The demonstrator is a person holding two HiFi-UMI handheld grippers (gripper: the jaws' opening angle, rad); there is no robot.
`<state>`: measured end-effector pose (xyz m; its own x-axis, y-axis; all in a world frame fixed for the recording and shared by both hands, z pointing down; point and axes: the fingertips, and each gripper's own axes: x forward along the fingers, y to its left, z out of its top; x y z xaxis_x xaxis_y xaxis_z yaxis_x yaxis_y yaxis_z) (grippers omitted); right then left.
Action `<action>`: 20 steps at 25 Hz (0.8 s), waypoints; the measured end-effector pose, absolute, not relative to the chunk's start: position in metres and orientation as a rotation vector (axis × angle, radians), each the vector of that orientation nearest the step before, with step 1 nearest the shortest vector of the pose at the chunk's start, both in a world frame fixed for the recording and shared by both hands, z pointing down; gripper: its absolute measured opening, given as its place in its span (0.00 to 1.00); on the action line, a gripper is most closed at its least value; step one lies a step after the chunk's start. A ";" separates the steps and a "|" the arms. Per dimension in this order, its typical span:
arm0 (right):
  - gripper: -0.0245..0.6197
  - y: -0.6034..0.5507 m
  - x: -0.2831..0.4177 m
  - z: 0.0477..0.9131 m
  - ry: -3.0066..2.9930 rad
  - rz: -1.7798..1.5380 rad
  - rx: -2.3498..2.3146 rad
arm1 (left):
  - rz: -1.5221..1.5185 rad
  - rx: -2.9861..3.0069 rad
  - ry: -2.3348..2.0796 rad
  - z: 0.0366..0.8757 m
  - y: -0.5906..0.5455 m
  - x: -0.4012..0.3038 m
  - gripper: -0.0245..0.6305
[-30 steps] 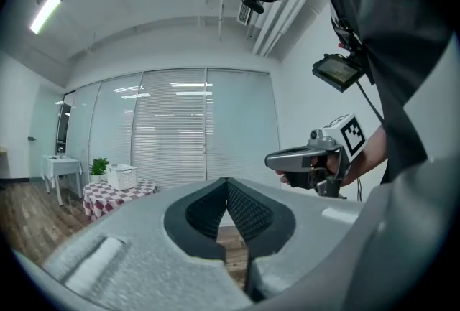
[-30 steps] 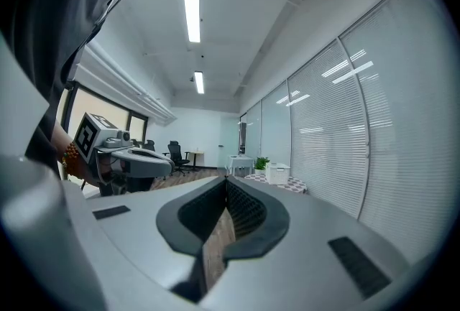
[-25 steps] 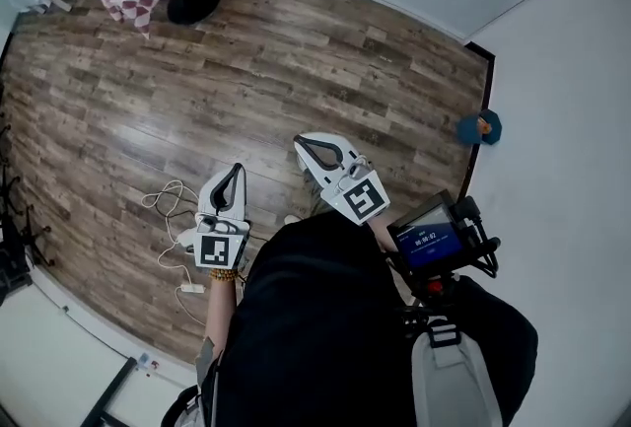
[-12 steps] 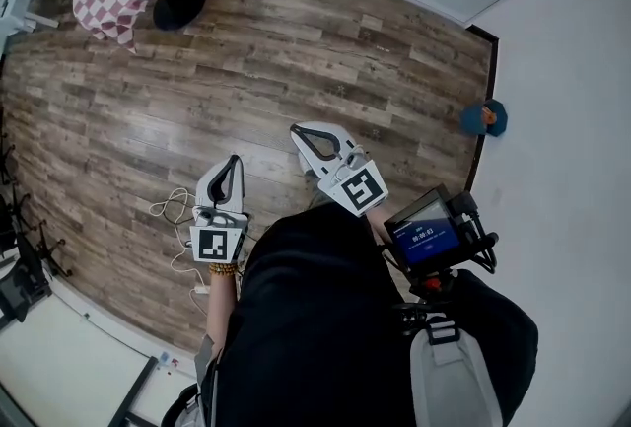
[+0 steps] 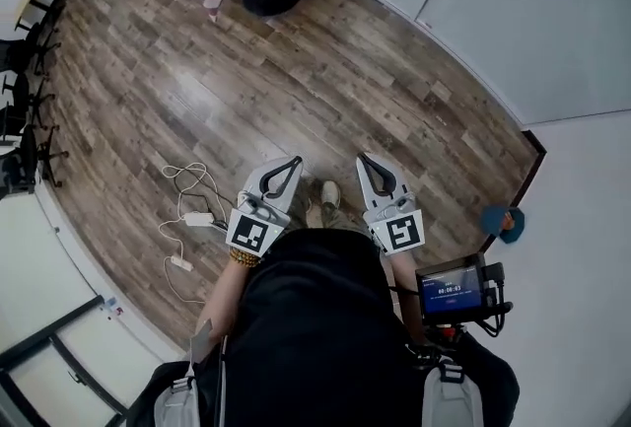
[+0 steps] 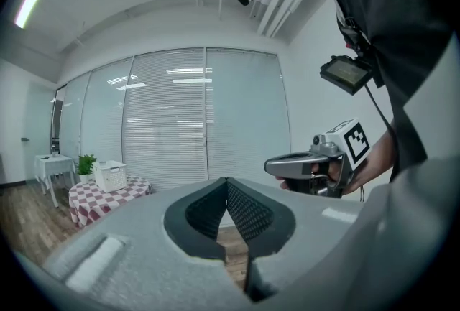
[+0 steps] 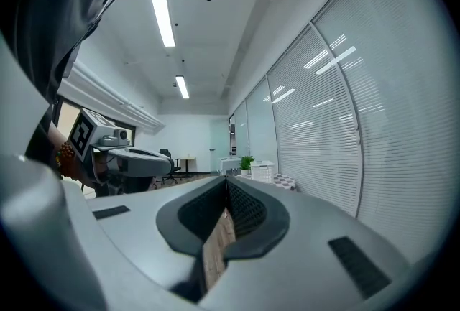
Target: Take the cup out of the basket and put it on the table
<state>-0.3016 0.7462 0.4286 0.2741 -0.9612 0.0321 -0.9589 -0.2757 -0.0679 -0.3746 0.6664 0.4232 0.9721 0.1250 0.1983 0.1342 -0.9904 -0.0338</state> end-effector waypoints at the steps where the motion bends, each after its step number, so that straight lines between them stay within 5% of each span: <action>1: 0.05 0.742 -0.299 0.429 1.879 -0.102 -2.478 | -0.297 -3.081 -0.192 0.423 0.662 -0.372 0.04; 20: 0.05 0.631 -0.222 0.419 1.940 -0.102 -2.553 | -0.138 -3.102 -0.256 0.421 0.544 -0.278 0.04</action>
<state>-0.2224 0.6307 0.4189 0.2674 -0.9593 0.0904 -0.9635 -0.2672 0.0143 -0.2780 0.5443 0.4212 0.9826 0.1624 0.0902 0.1647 -0.9862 -0.0182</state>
